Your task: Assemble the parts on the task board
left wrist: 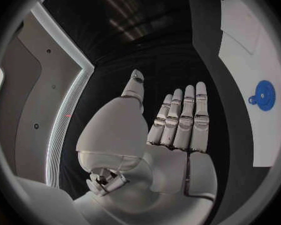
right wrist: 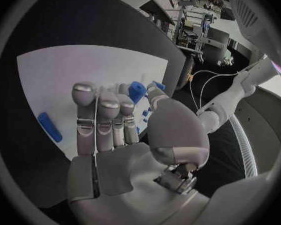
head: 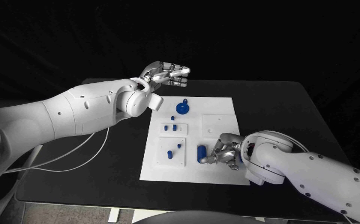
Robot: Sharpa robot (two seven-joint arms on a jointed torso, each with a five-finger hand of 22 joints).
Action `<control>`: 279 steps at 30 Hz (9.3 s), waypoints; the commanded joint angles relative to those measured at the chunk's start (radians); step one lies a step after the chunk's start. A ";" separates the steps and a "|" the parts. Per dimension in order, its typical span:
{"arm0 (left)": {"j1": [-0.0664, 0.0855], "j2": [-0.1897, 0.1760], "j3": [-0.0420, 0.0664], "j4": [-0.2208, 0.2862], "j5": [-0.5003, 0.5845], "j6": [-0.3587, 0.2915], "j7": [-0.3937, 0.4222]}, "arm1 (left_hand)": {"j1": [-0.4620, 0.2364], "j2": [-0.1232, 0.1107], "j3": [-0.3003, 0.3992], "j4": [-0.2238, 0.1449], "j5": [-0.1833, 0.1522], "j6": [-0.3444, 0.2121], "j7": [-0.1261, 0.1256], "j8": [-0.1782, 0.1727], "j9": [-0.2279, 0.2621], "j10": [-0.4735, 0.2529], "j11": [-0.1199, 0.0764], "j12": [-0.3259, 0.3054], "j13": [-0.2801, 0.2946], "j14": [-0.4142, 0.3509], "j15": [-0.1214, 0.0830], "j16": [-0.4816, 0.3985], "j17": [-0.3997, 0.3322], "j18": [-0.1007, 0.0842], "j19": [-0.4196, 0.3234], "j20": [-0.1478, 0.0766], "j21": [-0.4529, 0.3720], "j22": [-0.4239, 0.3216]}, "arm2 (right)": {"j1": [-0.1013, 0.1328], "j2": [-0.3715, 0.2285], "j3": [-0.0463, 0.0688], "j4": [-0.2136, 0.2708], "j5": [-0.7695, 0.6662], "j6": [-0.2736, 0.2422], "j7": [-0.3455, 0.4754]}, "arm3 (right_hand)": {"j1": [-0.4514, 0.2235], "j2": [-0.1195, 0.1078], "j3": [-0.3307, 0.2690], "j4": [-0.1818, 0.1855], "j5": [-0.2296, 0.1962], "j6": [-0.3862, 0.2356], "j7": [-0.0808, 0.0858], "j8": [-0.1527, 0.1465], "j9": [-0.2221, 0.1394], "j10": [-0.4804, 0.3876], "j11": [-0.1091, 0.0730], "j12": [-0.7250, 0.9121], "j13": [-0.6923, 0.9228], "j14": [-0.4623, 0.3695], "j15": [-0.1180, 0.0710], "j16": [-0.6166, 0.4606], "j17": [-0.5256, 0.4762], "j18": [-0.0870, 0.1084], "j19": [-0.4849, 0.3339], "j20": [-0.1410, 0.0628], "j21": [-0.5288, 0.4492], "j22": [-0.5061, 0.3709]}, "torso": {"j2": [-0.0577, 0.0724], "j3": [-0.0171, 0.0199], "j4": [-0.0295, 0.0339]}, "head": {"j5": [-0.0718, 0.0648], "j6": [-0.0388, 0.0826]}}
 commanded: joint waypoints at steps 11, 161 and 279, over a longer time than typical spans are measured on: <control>0.001 0.004 0.001 0.000 -0.003 0.014 0.003 | -0.003 0.007 -0.002 0.003 -0.002 -0.005 0.000 0.000 -0.001 -0.009 0.001 0.006 0.001 -0.010 0.001 -0.004 0.001 0.011 0.001 0.006 0.004 0.001 | -0.002 0.011 0.000 -0.018 -0.024 0.011 -0.009 | 0.026 0.119 0.070 -0.048 -0.005 0.010 -0.006 0.000 -0.005 0.006 -0.001 0.006 0.004 0.005 -0.003 0.006 0.004 -0.003 0.038 -0.006 0.006 0.080 | 0.000 0.0005 -0.0009 | -0.003 0.000; -0.013 -0.009 -0.001 0.000 -0.009 0.055 0.001 | -0.022 0.049 -0.027 -0.011 -0.002 -0.013 0.002 -0.001 -0.002 -0.013 0.002 0.006 0.001 -0.017 0.003 -0.004 0.001 0.012 -0.004 0.008 0.004 0.001 | -0.090 -0.045 0.150 -0.170 -0.253 0.139 -0.103 | 0.040 0.110 0.307 -0.307 0.040 -0.036 0.005 -0.001 0.078 -0.003 0.004 0.007 0.009 0.007 0.002 0.005 0.015 -0.002 0.036 0.000 0.054 0.087 | -0.002 0.0014 -0.0023 | -0.043 -0.010; -0.014 0.004 -0.002 -0.018 -0.010 0.070 -0.016 | -0.028 0.058 -0.033 -0.009 -0.002 -0.033 0.003 -0.001 -0.002 -0.014 0.003 0.007 0.001 -0.017 0.003 -0.004 0.001 0.012 -0.005 0.009 0.004 0.001 | -0.089 0.062 0.101 -0.109 -0.113 0.005 -0.011 | -0.084 0.126 0.317 -0.270 0.190 0.057 -0.020 -0.001 -0.010 0.038 -0.011 0.037 0.022 0.002 -0.002 0.012 -0.036 -0.017 0.031 -0.005 0.101 0.092 | -0.001 0.0022 -0.0026 | -0.024 -0.009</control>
